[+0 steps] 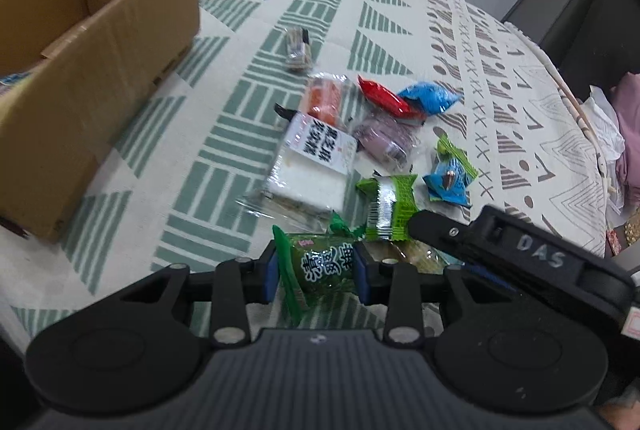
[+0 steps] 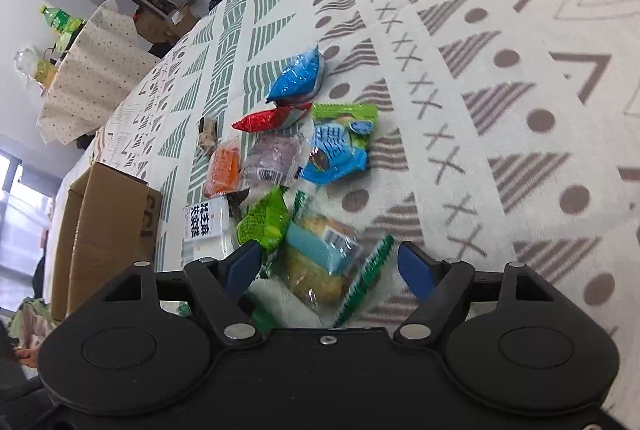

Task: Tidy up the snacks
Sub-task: 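Grasp the green snack packet with the left tool while the right tool grasps a green candy, then carry both items over the box and open both tools to release them, then move both tools back toward the remaining snacks on the bed, then grasp the white text packet with the left tool while the right tool grasps the blue-green packet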

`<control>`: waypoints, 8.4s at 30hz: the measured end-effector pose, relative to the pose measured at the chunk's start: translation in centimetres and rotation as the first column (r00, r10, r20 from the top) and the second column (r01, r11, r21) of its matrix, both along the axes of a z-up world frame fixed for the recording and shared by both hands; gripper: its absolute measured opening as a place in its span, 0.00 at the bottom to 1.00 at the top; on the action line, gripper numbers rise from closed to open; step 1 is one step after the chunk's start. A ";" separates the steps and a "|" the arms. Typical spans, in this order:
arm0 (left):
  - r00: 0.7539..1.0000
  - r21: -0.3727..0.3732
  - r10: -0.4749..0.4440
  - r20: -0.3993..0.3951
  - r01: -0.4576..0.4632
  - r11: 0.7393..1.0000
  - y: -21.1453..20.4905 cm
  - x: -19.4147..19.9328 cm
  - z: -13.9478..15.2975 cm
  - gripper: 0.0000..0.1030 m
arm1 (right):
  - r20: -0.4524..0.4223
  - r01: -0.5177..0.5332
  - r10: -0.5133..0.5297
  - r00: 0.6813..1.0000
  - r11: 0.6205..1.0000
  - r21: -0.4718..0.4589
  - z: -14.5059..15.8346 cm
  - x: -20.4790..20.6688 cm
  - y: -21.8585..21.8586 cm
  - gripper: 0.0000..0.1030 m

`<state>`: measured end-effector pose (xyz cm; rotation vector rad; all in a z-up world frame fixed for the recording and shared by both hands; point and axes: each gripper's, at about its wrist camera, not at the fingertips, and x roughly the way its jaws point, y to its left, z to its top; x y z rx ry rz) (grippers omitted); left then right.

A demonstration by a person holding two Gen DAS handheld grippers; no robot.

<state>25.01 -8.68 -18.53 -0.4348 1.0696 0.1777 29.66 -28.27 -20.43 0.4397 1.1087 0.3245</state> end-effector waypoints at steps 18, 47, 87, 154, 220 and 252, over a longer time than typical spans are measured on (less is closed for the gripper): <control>0.997 0.050 0.010 0.081 -0.014 0.999 1.7 -2.6 4.8 0.35 | 0.082 0.036 -0.037 0.996 0.999 0.007 2.2 -2.2 -0.8 0.20; 0.966 0.132 0.088 0.243 -0.123 0.984 6.0 -6.6 12.5 0.35 | 0.344 -0.051 -0.007 0.939 0.986 0.159 8.4 -6.5 2.6 0.15; 0.955 0.094 0.268 0.124 -0.280 0.955 22.1 -2.9 8.2 0.44 | 0.335 -0.212 0.122 0.934 0.946 0.246 7.8 -3.4 18.5 0.16; 0.985 0.172 0.020 0.170 -0.050 0.984 7.5 -6.5 15.8 1.00 | 0.439 -0.056 0.037 0.898 0.998 0.031 13.1 -8.4 -0.1 1.00; 0.999 0.036 -0.014 -0.029 0.015 0.999 1.9 7.4 -1.7 0.46 | 0.099 -0.083 0.095 0.991 0.990 -0.117 0.5 5.6 1.1 0.62; 0.991 0.101 0.021 0.135 -0.034 0.994 5.1 3.3 7.7 0.43 | 0.309 -0.078 0.096 0.946 0.995 -0.070 8.2 2.1 4.7 0.31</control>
